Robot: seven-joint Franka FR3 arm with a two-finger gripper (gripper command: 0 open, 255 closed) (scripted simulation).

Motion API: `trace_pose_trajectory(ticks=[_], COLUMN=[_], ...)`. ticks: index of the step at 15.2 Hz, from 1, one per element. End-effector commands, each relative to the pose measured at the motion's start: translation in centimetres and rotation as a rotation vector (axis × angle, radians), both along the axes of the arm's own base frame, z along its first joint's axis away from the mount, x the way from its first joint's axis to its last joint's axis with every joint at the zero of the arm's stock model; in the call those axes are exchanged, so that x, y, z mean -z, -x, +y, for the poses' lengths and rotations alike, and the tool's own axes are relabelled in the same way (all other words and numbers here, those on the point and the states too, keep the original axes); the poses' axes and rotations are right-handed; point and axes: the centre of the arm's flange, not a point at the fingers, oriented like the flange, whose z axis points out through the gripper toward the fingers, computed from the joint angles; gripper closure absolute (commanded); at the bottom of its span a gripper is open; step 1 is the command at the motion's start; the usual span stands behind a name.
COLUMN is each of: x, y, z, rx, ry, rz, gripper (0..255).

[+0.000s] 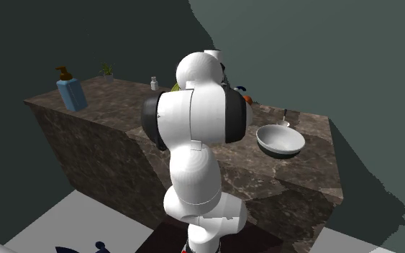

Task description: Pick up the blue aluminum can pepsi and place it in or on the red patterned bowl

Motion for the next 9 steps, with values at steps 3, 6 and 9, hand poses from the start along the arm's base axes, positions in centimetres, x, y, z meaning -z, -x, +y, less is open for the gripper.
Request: trace_pose_trajectory(ticks=[3, 6, 9], x=[-2.0, -3.6, -5.1], y=[0.0, 0.0, 0.0], z=[0.0, 0.0, 0.0], rx=[0.000, 0.000, 0.000], ry=[0.001, 0.001, 0.001], rz=[0.002, 0.002, 0.002], gripper=[255, 255, 255])
